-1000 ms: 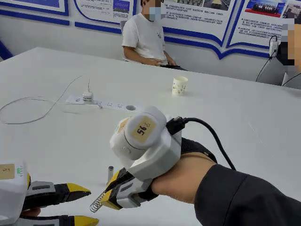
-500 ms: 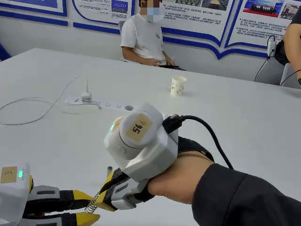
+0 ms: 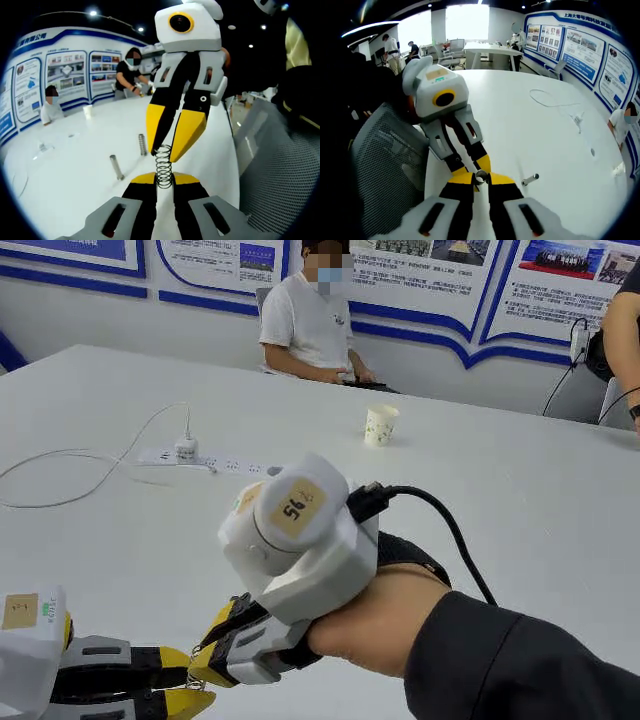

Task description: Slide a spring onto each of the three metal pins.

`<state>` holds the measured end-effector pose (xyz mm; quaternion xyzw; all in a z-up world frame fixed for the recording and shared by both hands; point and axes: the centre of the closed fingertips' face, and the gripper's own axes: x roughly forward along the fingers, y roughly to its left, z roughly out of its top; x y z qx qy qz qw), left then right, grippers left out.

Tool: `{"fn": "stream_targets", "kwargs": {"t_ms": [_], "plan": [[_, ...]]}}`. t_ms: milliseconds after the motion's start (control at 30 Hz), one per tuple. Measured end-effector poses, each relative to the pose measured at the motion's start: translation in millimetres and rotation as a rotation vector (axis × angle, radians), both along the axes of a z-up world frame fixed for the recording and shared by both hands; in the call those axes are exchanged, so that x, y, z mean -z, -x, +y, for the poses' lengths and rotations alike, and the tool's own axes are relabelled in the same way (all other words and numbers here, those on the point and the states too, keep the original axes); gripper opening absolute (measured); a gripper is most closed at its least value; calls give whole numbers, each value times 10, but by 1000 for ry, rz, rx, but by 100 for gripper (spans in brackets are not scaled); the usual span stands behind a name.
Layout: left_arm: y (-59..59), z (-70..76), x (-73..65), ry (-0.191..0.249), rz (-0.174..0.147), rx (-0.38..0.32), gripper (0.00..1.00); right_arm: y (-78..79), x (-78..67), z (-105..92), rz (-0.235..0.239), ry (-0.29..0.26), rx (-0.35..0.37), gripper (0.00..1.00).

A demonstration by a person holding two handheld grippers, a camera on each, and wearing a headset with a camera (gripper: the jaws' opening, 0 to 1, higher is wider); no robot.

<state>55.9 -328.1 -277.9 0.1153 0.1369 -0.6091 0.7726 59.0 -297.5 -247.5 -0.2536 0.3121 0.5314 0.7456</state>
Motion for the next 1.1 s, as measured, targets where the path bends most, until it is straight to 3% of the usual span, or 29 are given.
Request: {"fn": "stream_targets", "kwargs": {"t_ms": [267,400,1100], "plan": [[-1,-9,-7,2,3,-1,12,-2,-7,12,-6,2,-2,12],[-16,5,11,-7,14,-18,22,-3,-2,0,-5,6,-1,12],[-62,142,16,27,58,-111,42,-150,-118,-150,-27,-11,51,12]]}}
